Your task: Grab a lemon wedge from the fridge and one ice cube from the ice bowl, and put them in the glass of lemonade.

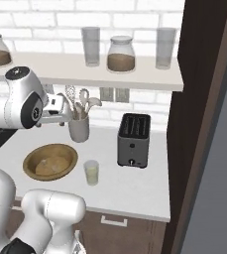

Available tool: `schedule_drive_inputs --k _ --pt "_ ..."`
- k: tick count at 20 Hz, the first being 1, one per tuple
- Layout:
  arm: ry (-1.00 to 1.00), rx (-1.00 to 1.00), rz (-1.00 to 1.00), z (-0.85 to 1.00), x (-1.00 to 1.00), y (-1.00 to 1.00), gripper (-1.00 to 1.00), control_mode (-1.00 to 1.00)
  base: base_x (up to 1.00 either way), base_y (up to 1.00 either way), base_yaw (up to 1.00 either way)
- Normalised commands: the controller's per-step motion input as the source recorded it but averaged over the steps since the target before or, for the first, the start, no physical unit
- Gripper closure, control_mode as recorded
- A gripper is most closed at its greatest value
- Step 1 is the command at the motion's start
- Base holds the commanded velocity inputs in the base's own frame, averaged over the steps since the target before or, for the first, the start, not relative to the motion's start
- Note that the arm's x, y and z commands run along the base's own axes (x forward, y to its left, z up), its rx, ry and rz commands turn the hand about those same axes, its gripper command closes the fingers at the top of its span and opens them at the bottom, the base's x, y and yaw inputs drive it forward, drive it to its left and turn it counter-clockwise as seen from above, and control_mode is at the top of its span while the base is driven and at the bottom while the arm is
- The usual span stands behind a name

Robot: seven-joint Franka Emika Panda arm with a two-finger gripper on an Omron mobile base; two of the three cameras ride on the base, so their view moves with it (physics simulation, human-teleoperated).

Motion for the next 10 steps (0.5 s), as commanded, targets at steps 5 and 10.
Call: schedule_drive_inputs --k 5,10 --pt "0.14 -0.01 0.13 -0.71 -0.10 0.65 -1.00 -1.00 0.00 0.00 0.00" --pt "0.28 0.01 0.15 -1.00 0.06 0.80 -1.00 -1.00 0.00 0.00 0.00"
